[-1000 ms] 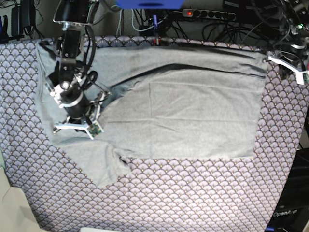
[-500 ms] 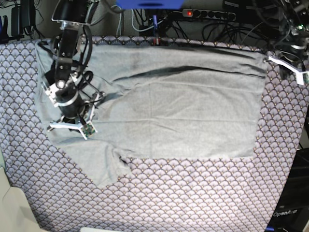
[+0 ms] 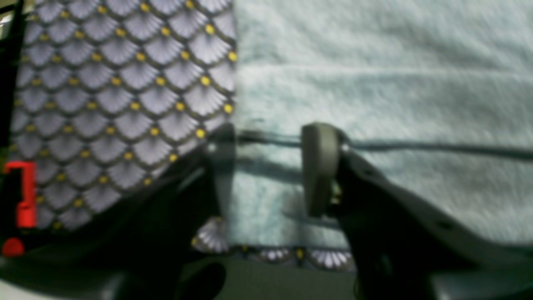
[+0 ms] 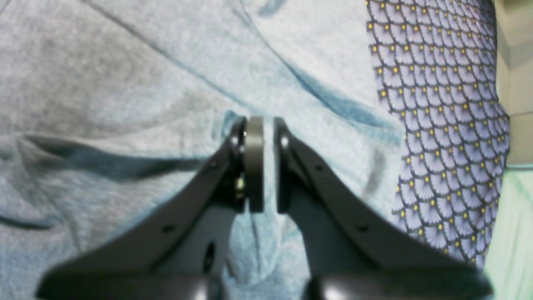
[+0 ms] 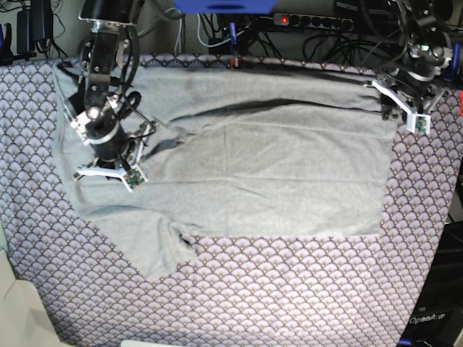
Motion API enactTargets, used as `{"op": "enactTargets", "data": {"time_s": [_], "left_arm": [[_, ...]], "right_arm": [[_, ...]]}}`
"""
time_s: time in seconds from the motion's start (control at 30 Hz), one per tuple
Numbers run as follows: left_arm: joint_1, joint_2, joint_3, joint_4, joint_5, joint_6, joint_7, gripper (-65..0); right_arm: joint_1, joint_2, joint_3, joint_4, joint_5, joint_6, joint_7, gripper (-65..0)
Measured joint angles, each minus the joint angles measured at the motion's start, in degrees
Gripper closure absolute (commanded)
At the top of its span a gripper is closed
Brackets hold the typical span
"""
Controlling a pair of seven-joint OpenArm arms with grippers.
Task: Fold the T-shirt properly
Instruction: 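Move the left gripper inward and grasp the shirt near its edge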
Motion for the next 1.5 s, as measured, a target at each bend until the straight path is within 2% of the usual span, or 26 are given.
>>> {"op": "enactTargets", "data": {"time_s": [0.4,1.03,1.4,1.5], "left_arm": [[-3.4,0.4,-0.1,-5.3,0.3,0.0,0.1,-25.9],[-6.4,1.3,-0.2,-5.7,0.4,0.7,0.3,-25.8],[-6.4,1.9,-0.1,-9.5,0.4,0.5,0.0,-25.6],[-6.4,1.9,-0.1,-9.5,0.4,0.5,0.0,-23.6]], "right_arm": [[-1.2,0.0,0.0,0.0,0.0,0.0,-0.2,-6.4],[-1.2,0.0,1.5,0.0,0.0,0.0,0.0,-6.5],[-1.2,1.1,1.6,0.0,0.0,0.0,-0.2,-6.5],[-1.2,1.1,1.6,0.0,0.0,0.0,-0.2,-6.5]]}}
